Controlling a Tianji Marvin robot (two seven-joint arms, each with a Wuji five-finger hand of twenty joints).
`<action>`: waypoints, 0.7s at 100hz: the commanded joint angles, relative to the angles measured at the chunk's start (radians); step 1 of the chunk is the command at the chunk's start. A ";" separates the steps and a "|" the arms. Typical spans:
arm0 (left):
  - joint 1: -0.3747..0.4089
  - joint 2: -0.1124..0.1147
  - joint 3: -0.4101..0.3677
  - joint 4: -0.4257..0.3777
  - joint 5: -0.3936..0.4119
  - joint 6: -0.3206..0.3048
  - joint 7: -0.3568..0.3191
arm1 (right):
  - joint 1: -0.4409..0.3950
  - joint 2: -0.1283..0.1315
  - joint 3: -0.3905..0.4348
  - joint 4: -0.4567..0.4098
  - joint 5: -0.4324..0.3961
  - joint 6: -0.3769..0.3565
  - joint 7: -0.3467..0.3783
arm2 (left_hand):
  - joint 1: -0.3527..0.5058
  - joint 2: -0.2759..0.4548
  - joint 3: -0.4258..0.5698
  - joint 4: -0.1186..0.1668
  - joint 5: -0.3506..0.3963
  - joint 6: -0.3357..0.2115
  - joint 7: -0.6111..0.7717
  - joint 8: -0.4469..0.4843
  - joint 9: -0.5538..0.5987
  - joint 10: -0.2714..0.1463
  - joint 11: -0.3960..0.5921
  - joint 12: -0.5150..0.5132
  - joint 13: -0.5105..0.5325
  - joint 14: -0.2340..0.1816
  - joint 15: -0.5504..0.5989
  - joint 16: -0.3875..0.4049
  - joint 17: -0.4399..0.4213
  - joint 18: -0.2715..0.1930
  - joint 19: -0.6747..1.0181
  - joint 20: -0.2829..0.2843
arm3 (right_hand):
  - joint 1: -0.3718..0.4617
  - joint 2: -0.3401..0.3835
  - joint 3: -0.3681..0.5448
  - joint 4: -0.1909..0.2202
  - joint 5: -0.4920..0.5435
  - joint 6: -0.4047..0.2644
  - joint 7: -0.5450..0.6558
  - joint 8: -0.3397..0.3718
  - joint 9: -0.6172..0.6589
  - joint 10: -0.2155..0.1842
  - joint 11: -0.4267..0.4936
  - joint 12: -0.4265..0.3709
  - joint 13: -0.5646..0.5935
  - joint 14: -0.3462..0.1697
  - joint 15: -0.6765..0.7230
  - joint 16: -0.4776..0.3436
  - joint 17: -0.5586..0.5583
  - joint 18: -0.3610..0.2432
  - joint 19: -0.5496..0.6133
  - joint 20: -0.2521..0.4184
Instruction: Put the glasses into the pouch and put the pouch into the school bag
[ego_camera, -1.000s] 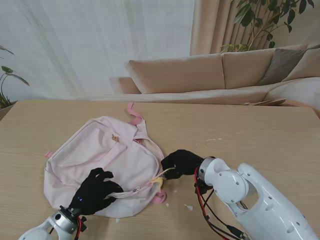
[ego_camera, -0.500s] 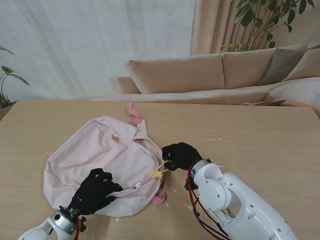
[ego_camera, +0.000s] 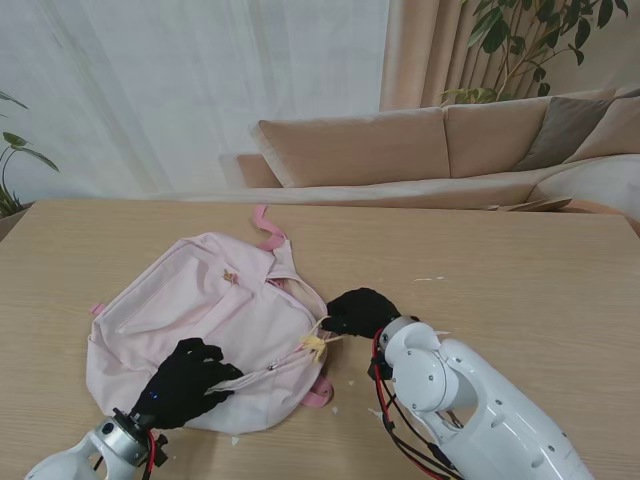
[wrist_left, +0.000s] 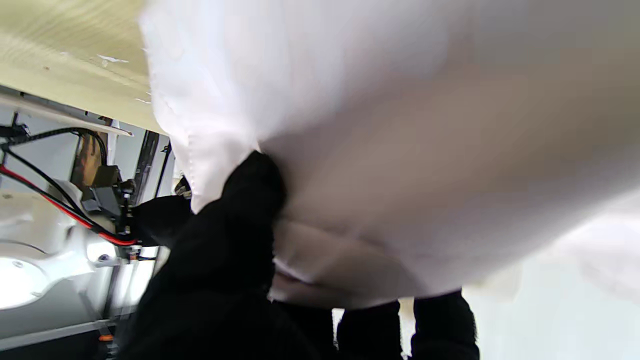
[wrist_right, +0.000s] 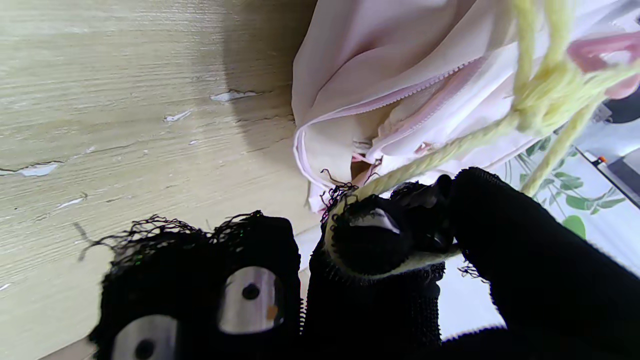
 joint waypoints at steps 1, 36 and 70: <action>0.049 -0.002 -0.036 -0.049 -0.018 0.000 -0.117 | -0.005 0.012 0.016 0.009 0.004 -0.020 -0.002 | -0.114 -0.021 0.167 0.027 -0.094 -0.060 0.100 -0.140 -0.170 0.011 0.024 -0.185 -0.076 -0.027 -0.083 -0.050 -0.041 -0.010 -0.107 -0.032 | -0.073 0.126 -0.032 0.008 0.098 0.008 0.057 0.022 0.109 0.054 0.133 0.032 0.029 0.013 0.062 0.020 0.043 -0.007 0.311 0.022; 0.060 -0.013 -0.094 -0.180 -0.305 0.080 -0.341 | -0.092 0.026 0.037 -0.047 -0.068 -0.161 -0.018 | -0.628 0.188 -0.022 0.077 -0.214 0.136 -0.287 -0.430 -0.419 0.062 -0.056 -0.477 -0.207 -0.036 -0.316 -0.093 -0.078 -0.032 -0.499 0.036 | -0.087 0.091 -0.014 0.030 0.114 -0.007 0.040 0.038 0.109 0.045 0.136 0.034 0.029 0.004 0.065 0.021 0.045 -0.025 0.311 0.023; -0.019 0.005 0.030 -0.213 -0.251 0.312 -0.448 | -0.186 0.044 0.041 -0.111 -0.174 -0.262 -0.025 | -0.547 0.068 0.107 0.084 -0.288 0.142 -0.290 -0.440 -0.494 0.038 -0.045 -0.472 -0.236 -0.048 -0.371 -0.088 -0.108 -0.050 -0.523 0.028 | -0.087 0.090 -0.028 0.041 0.113 -0.017 0.033 0.047 0.108 0.033 0.135 0.035 0.030 -0.012 0.067 0.022 0.047 -0.044 0.311 0.023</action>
